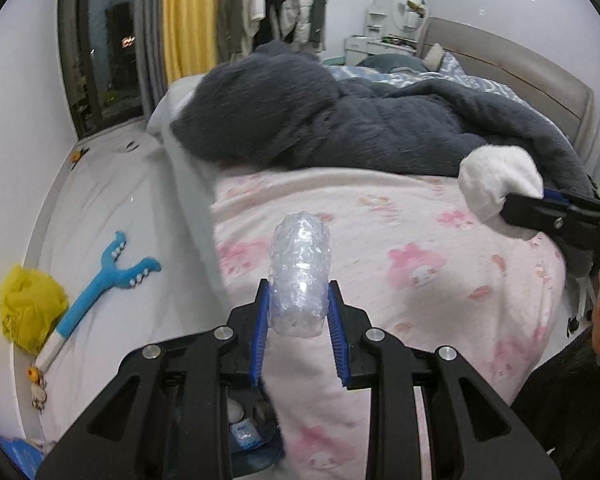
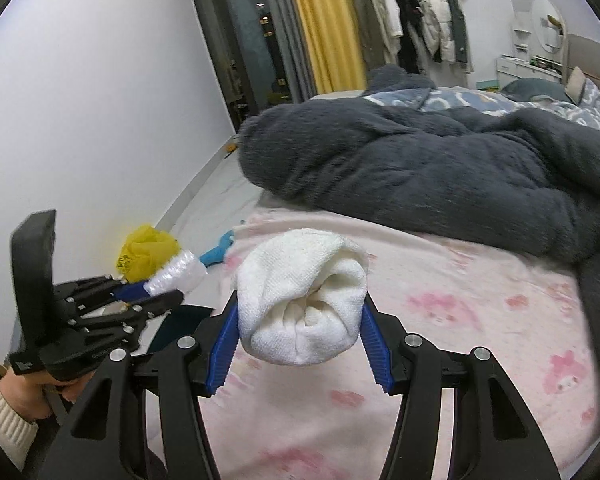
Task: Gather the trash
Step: 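Carry the plastic roll and white cloth bundle over the green bin with both tools, then drop the plastic roll into the bin with the left tool while the right tool drops the cloth bundle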
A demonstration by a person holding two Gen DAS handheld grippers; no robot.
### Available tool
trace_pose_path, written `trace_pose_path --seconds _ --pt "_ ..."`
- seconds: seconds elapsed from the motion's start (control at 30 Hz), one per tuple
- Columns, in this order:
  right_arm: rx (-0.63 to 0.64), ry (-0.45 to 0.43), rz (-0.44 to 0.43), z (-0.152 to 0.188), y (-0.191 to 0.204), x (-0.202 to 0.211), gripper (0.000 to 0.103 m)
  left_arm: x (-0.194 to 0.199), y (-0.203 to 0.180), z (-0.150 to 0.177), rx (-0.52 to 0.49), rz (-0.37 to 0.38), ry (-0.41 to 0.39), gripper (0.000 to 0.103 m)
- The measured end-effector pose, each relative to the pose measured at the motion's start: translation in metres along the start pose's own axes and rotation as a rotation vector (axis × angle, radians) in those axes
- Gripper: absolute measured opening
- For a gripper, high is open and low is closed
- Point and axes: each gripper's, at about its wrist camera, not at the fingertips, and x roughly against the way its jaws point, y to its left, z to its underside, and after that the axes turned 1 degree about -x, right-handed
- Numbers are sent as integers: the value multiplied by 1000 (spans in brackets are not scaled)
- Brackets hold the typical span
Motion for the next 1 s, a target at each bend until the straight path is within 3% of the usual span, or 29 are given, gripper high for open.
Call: trace_pose_path --seconds 0.57,1.0 --pt "99 62 -103 -10 87 -65 57 -17 89 47 173 -68 133 30" --pt "153 118 -161 -5 138 -107 57 -41 136 96 252 -62 313 30"
